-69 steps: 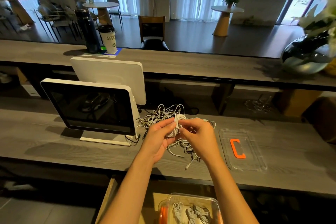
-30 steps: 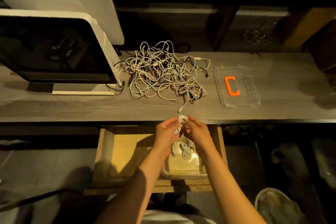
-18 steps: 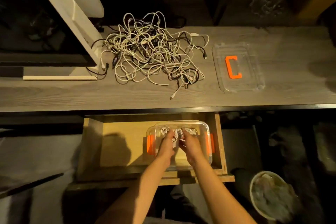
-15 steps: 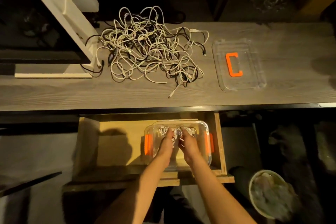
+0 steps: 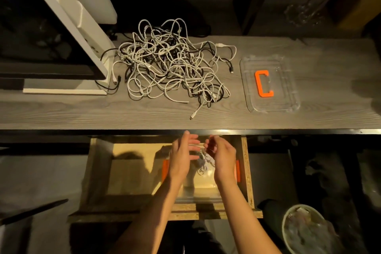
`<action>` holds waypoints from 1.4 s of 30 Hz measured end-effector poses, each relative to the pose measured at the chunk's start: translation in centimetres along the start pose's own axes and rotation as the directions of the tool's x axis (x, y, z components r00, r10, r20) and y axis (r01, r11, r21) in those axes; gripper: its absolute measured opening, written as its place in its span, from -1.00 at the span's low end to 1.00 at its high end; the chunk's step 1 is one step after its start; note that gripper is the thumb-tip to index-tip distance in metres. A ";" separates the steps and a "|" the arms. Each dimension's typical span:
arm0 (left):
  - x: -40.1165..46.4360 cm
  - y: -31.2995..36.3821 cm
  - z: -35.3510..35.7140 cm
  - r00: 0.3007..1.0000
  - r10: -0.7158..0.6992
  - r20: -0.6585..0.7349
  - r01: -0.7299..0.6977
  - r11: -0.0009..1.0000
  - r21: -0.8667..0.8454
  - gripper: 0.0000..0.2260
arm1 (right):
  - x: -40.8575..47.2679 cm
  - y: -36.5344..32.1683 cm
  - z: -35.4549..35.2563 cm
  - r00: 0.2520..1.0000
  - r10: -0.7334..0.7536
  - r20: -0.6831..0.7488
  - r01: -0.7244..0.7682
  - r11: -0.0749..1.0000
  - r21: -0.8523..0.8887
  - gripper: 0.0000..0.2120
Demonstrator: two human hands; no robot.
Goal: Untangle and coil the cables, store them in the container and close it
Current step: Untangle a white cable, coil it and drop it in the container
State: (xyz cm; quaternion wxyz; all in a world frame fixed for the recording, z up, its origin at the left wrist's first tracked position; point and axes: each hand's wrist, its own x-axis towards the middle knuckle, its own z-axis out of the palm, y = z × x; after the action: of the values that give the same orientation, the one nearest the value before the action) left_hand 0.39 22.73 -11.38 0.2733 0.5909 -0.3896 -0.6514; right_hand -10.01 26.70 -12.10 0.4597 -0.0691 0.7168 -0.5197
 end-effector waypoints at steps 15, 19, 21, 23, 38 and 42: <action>7.0 7.1 1.6 0.996 -0.060 0.073 0.062 0.997 -0.034 -0.44 | 7.2 -5.9 5.7 0.997 0.051 -0.064 -0.055 0.996 -0.066 -0.79; 8.4 7.0 1.7 0.989 -0.111 0.102 0.120 0.989 -0.087 -0.43 | 8.7 -7.3 6.5 0.983 0.167 0.075 -0.180 0.961 0.211 -0.75; 8.7 6.9 1.8 0.984 -0.125 0.126 0.136 0.988 -0.077 -0.40 | 9.2 -7.8 6.9 0.966 0.230 0.120 -0.258 0.908 0.332 -0.74; 9.0 7.0 1.7 0.983 -0.132 0.128 0.142 0.987 -0.076 -0.39 | 9.3 -8.2 7.2 0.948 0.285 0.141 -0.318 0.858 0.403 -0.78; 7.0 14.2 1.0 0.961 -0.243 0.135 0.277 0.783 -0.558 -0.85 | 1.9 -10.6 6.2 0.968 -0.144 0.204 0.150 0.989 -0.010 -0.62; 5.9 15.2 0.6 0.968 -0.189 0.166 0.251 0.779 -0.574 -0.92 | 1.3 -11.8 5.9 0.967 -0.186 0.174 0.196 0.980 -0.045 -0.64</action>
State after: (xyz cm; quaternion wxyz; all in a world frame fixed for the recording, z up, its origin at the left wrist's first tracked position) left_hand -2.64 9.70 -2.04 0.3457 0.4846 -0.1089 -0.7961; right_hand -10.92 16.63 -3.51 0.4643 -0.1959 0.6811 -0.5312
